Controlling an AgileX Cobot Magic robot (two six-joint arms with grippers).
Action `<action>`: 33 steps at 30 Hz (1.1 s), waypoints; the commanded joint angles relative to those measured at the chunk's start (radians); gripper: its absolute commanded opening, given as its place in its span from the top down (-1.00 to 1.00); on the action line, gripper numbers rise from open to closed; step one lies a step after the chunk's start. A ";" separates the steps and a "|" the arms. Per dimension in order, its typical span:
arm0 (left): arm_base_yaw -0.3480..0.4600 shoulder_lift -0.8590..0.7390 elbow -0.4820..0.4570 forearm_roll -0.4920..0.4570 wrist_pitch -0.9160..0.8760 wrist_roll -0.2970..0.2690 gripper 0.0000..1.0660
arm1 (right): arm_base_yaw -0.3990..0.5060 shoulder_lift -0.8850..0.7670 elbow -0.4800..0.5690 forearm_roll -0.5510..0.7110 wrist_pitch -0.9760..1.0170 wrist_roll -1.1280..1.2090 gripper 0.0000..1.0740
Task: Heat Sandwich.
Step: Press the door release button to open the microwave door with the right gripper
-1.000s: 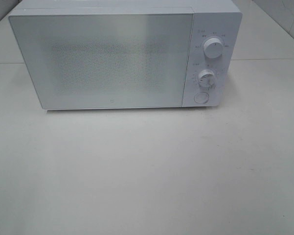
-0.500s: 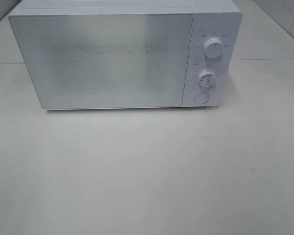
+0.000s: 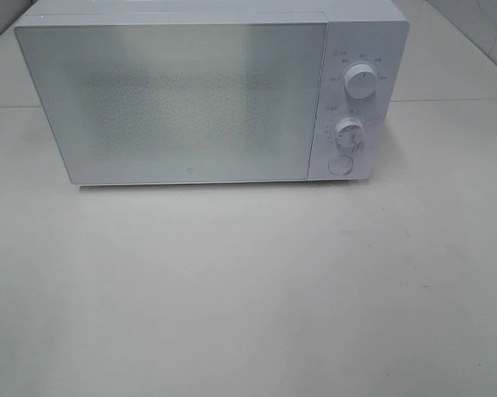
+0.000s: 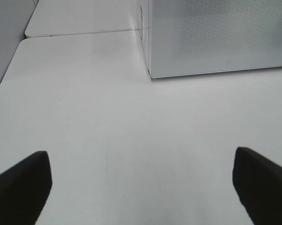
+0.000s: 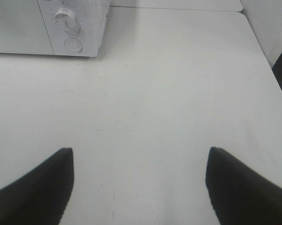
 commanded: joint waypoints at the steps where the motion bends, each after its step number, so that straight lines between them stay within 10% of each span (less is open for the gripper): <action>1: -0.010 -0.024 0.001 0.000 -0.004 -0.006 -0.94 | -0.008 -0.027 0.001 0.005 -0.012 -0.018 -0.42; 33: -0.010 -0.024 0.001 0.000 -0.004 -0.006 -0.94 | -0.008 0.299 -0.058 0.014 -0.403 -0.017 -0.42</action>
